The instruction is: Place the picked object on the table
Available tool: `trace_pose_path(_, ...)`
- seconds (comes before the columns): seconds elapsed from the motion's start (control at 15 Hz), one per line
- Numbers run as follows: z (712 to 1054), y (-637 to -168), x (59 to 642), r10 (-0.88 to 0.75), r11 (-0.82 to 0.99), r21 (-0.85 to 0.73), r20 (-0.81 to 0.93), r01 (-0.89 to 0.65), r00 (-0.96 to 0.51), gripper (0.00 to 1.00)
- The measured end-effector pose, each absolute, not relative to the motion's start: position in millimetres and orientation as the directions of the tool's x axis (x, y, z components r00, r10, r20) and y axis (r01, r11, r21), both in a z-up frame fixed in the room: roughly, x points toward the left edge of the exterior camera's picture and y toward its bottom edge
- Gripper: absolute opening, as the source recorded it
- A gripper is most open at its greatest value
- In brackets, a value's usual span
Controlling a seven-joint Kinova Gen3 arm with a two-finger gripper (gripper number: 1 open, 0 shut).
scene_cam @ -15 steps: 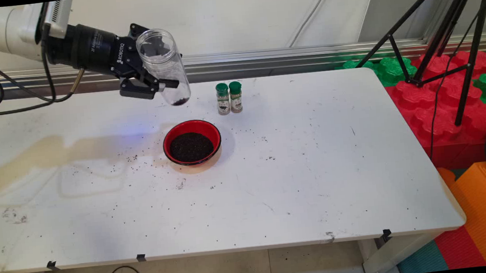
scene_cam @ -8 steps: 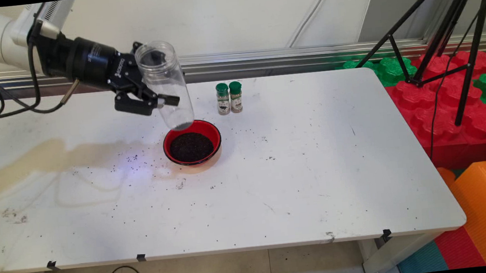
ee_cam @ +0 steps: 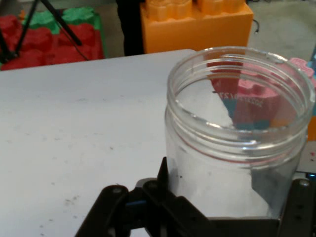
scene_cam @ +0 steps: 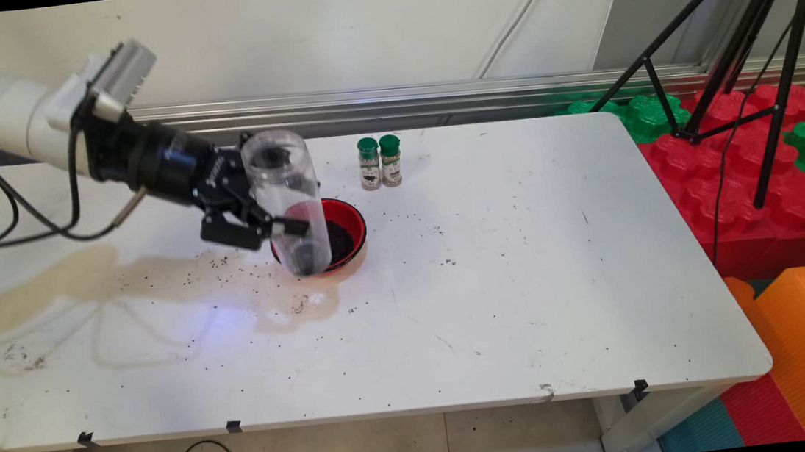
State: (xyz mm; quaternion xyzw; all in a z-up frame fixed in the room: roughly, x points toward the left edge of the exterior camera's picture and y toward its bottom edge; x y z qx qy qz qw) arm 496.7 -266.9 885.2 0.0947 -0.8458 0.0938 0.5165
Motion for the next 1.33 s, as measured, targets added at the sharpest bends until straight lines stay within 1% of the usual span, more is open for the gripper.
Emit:
trace_pose_path(0.33,852,-257,483,-0.096,0.970,-0.019,0.885,-0.241,-0.456,0.00)
trace_pose_path(0.73,821,-250,477,-0.133,0.971,0.018,0.870,-0.240,-0.474,0.00)
trace_pose_path(1.33,786,-245,473,-0.171,0.967,0.046,0.850,-0.252,-0.499,0.00)
